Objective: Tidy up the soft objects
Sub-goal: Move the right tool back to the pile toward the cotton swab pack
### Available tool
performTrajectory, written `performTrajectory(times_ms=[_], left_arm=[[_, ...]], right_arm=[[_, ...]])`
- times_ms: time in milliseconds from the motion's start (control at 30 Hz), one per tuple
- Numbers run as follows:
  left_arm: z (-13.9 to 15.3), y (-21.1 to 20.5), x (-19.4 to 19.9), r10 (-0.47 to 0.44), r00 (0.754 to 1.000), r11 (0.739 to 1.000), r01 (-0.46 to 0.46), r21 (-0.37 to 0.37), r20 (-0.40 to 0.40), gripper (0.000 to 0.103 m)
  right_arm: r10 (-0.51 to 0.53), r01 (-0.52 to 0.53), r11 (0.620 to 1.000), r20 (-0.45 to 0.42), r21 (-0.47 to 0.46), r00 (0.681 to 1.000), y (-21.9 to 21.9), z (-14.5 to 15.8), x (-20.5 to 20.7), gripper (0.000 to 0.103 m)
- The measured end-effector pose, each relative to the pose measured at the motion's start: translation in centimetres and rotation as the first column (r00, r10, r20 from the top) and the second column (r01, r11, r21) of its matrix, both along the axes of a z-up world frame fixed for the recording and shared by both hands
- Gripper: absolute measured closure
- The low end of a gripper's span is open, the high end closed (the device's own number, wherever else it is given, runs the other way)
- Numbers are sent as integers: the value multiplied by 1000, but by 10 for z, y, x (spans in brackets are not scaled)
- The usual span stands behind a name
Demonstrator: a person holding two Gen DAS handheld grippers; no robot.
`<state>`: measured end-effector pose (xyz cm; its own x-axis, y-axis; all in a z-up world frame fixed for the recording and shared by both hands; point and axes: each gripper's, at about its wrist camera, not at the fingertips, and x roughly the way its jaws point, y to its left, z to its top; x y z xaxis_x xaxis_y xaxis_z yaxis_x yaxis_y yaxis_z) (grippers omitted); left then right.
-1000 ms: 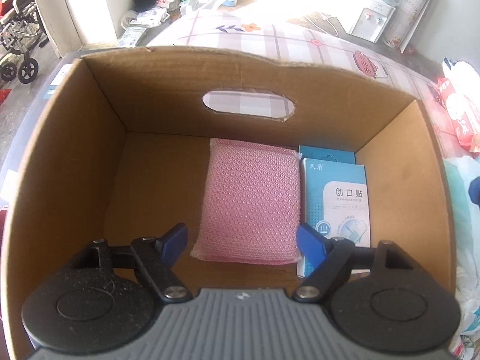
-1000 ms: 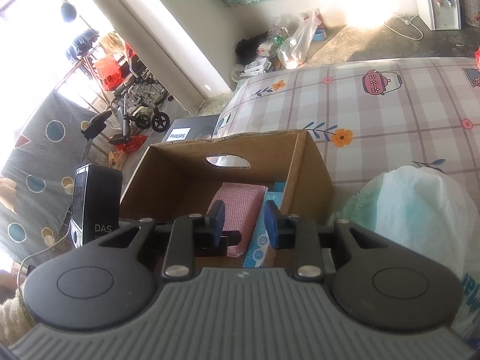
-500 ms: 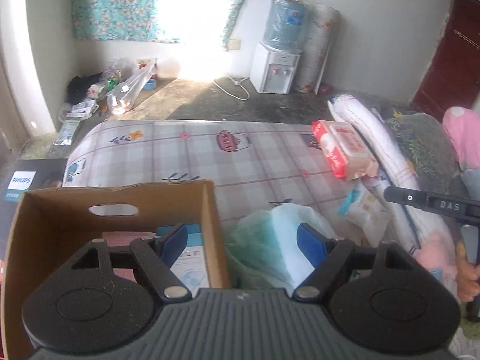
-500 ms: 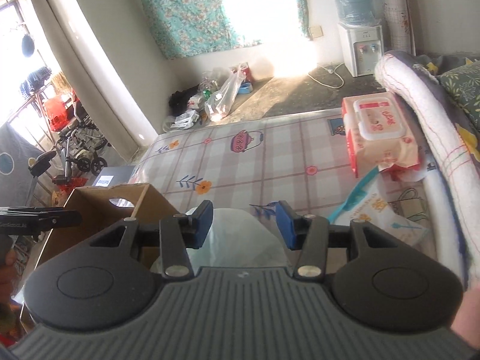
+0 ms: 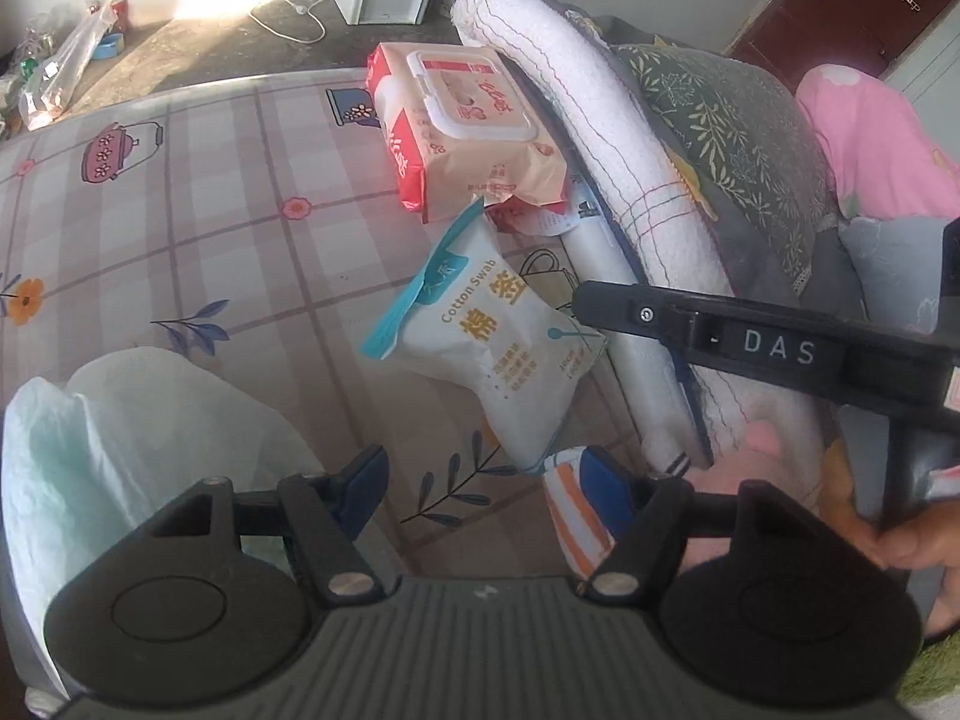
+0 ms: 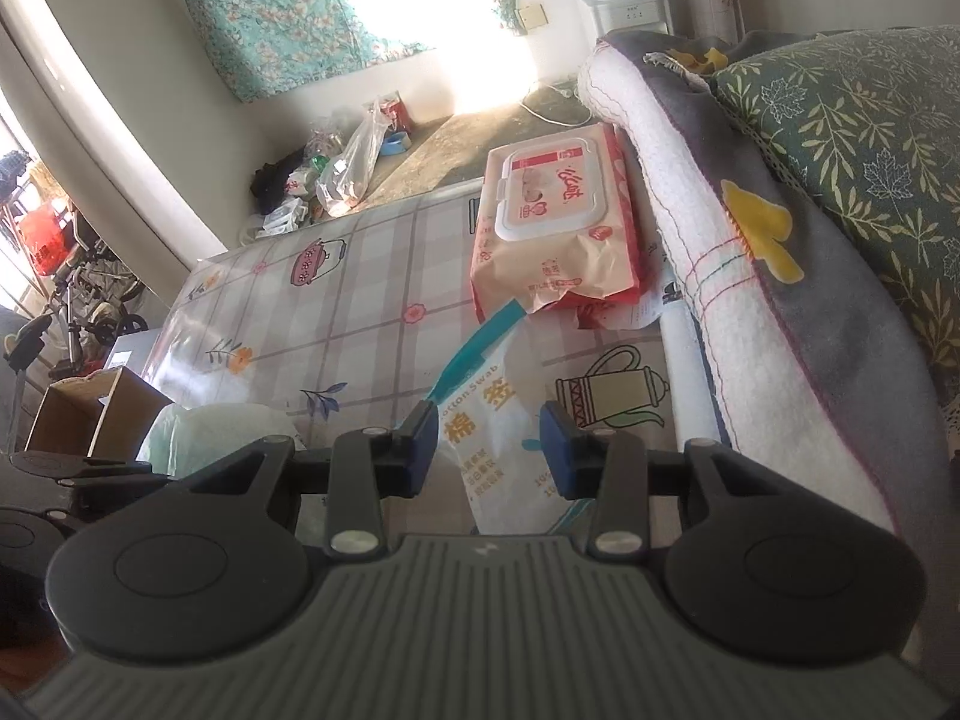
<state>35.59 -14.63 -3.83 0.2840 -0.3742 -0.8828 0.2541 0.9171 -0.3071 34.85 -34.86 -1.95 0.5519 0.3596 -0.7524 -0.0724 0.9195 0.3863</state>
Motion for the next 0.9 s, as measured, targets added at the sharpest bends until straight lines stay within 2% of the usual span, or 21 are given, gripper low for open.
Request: performTrajectory(times_ms=[200,400,433,600,700,733,800,833,900], left_arm=[[-29,-20,28,32,998,999,-32,0,-55,42],[-53,-23,48,74,991,997,-75,-1,-115,45],[-57,-21,51,86,988,996,-88,-6,-130,45],[-58,-21,56,101,989,994,-105,-26,-108,44],[-58,-20,58,116,988,992,-120,-36,-104,47],[-59,-19,58,121,987,991,-126,-41,-104,49],[-60,-18,58,126,984,988,-136,-77,-123,64],[-60,-18,57,135,983,986,-146,-81,-124,65],[-55,-20,53,126,987,988,-134,-78,-104,73]], right_arm=[[-3,9,998,-100,60,995,-10,-38,35,65],[9,12,990,-150,138,989,-14,-64,56,64],[16,6,990,-154,143,988,-12,-65,58,64],[55,-36,994,-183,107,982,1,-70,70,64],[49,-27,994,-212,104,976,4,-77,78,63],[46,-22,994,-217,110,975,3,-79,78,63],[43,-15,992,-225,123,974,5,-82,79,65],[44,-17,992,-222,123,974,7,-82,79,68],[47,-23,993,-206,119,977,10,-77,77,77]])
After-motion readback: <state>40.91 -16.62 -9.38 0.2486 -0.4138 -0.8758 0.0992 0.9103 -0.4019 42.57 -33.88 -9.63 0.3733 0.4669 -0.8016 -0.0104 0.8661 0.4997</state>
